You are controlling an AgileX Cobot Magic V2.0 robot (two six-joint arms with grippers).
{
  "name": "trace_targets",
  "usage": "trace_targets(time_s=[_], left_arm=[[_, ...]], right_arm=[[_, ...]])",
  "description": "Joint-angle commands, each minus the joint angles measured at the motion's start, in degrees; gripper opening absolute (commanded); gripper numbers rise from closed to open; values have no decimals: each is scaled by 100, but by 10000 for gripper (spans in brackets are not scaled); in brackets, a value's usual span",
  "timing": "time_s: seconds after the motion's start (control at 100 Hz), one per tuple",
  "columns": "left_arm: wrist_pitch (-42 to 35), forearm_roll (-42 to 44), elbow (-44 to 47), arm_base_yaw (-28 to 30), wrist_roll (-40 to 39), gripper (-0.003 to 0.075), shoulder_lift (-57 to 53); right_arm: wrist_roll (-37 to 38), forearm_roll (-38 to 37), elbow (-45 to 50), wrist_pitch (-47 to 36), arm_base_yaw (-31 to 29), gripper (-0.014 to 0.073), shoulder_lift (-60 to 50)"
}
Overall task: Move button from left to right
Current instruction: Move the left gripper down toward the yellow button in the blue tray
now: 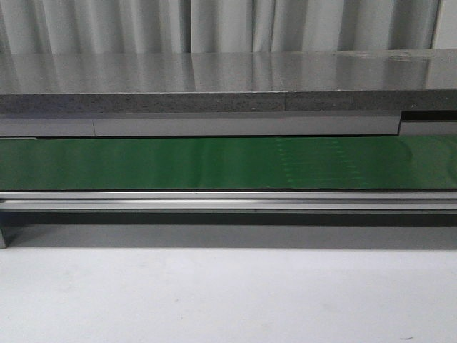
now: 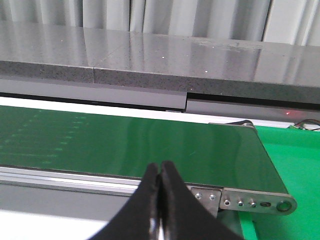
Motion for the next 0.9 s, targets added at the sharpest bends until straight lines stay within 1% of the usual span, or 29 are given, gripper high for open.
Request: trace_targets(time_s=[0.0, 0.19, 0.29, 0.52, 0.64, 0.79, 0.89], left_arm=[[-437, -23, 236, -44, -32, 5, -206], [-372, -168, 25, -44, -32, 5, -186], [-97, -259, -299, -44, -32, 5, -62], [874, -259, -1568, -44, -32, 5, 583], [1608, -259, -2303, -44, -32, 5, 1059], [2765, -259, -3064, -44, -32, 5, 1689], [3079, -259, -3352, -44, -32, 5, 2038]], right_arm=[[-1, -30, 0, -471, 13, -68, -103], [-1, -30, 0, -471, 13, -68, -103], [-1, -30, 0, -471, 13, -68, -103], [-1, -30, 0, -471, 13, -68, -103], [-1, -30, 0, -471, 13, -68, -103], [-1, -30, 0, -471, 13, -68, -103], [-1, -30, 0, -471, 13, -68, -103]])
